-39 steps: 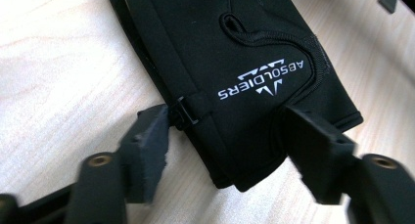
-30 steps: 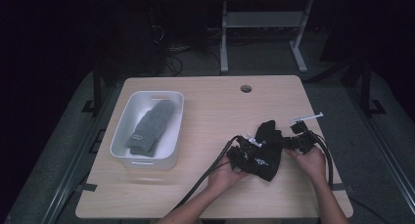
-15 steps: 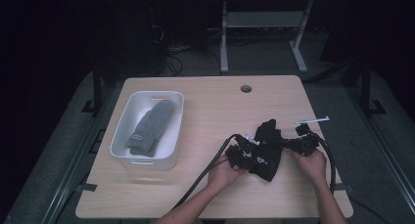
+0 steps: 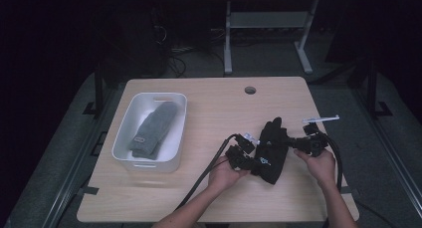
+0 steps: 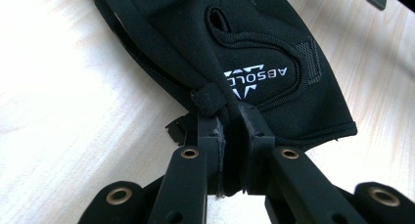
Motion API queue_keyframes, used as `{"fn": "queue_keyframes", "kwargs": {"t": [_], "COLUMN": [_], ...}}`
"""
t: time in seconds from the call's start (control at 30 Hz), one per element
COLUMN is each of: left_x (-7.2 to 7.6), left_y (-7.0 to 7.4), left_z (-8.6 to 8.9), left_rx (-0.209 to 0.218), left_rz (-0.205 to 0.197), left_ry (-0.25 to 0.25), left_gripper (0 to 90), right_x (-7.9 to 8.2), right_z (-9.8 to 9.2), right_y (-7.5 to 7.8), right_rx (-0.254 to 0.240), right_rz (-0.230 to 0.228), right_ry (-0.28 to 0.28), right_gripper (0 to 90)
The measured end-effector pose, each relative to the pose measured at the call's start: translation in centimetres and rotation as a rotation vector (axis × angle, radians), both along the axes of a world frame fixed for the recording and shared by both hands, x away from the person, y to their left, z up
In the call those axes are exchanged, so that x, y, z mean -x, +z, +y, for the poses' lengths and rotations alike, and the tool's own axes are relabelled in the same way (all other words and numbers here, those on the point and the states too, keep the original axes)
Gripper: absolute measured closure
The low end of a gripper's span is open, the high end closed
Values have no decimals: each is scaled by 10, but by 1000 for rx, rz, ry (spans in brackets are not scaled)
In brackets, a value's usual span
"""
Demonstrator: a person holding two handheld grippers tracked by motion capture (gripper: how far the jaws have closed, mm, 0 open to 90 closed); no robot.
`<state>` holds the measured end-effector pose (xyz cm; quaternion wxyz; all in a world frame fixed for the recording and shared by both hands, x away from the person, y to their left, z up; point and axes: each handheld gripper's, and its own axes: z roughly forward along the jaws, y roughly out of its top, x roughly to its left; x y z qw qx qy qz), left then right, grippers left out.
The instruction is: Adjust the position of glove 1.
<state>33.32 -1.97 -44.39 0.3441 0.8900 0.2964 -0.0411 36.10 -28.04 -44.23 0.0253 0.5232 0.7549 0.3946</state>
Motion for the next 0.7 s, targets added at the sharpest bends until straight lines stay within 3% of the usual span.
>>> {"fn": "queue_keyframes", "kwargs": {"t": [0.43,0.7], "left_x": [1,0], "left_y": [17,30], "left_z": [12,21], "left_rx": [18,28], "left_rz": [-24,-46], "left_ry": [-1,3], "left_gripper": [817,817], "right_x": [0,-4], "right_z": [5,14], "right_y": [13,29], "right_rx": [-20,-10], "right_rz": [-9,-31], "right_ry": [7,24], "right_gripper": [774,774]}}
